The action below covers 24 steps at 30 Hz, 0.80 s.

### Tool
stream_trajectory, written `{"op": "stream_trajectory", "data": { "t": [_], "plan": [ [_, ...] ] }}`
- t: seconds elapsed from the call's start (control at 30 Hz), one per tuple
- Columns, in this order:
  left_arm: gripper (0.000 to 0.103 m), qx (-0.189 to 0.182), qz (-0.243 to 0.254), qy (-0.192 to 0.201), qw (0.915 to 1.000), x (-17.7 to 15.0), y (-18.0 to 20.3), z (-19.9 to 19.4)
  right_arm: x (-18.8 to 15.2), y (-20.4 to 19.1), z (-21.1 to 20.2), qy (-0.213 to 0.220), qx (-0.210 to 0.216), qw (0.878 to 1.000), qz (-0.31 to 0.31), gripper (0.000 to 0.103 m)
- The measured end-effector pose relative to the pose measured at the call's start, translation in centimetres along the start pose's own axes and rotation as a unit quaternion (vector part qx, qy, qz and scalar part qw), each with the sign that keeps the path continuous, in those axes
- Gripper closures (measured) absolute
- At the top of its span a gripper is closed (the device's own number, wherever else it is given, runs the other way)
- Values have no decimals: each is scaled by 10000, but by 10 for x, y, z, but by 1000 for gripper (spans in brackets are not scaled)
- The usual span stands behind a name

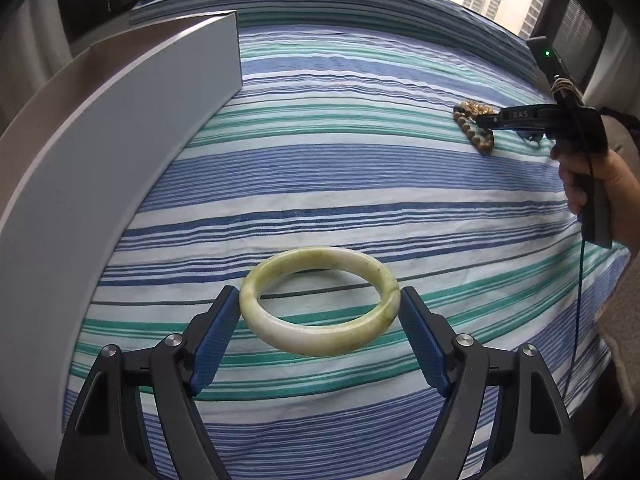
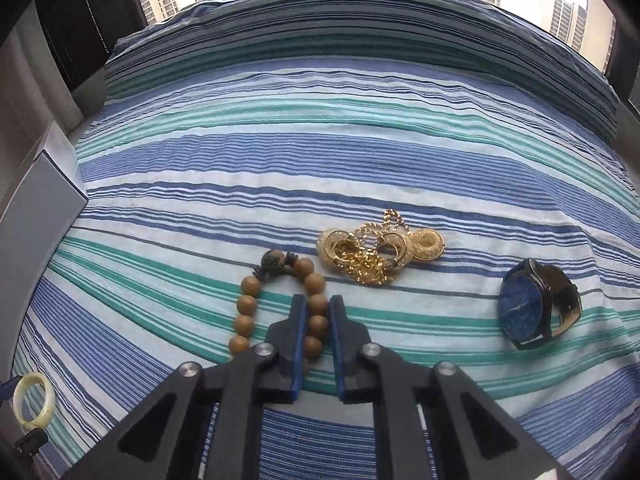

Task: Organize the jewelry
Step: 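Grasp the pale jade bangle with the left tool while the right tool grasps the wooden bead bracelet, then carry both items into the box and open both tools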

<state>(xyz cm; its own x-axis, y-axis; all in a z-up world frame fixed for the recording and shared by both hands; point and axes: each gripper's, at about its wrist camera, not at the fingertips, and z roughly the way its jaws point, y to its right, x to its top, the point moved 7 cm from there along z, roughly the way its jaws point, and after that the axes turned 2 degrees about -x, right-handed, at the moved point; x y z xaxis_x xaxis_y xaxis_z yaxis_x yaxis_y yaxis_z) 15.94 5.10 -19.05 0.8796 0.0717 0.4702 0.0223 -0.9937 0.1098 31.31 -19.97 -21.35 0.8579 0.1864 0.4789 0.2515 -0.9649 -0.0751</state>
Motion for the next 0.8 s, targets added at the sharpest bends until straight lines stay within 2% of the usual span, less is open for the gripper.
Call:
{"op": "stream_trajectory", "data": {
  "t": [0.4, 0.5, 0.63, 0.8],
  "plan": [
    [22, -57, -42, 56, 10000, -3, 0, -9, -17, 13, -104, 462, 1164, 9899, 661, 91],
    [22, -91, -25, 53, 9999, -4, 1, -15, -22, 12, -117, 413, 1228, 9896, 632, 91],
    [22, -185, -117, 109, 9997, -2, 1, -35, -24, -12, -132, 413, 1301, 9901, 324, 91],
    [22, -264, -349, 424, 9981, 15, -17, -87, -10, -79, -165, 612, 1717, 9830, -221, 91]
  ]
}}
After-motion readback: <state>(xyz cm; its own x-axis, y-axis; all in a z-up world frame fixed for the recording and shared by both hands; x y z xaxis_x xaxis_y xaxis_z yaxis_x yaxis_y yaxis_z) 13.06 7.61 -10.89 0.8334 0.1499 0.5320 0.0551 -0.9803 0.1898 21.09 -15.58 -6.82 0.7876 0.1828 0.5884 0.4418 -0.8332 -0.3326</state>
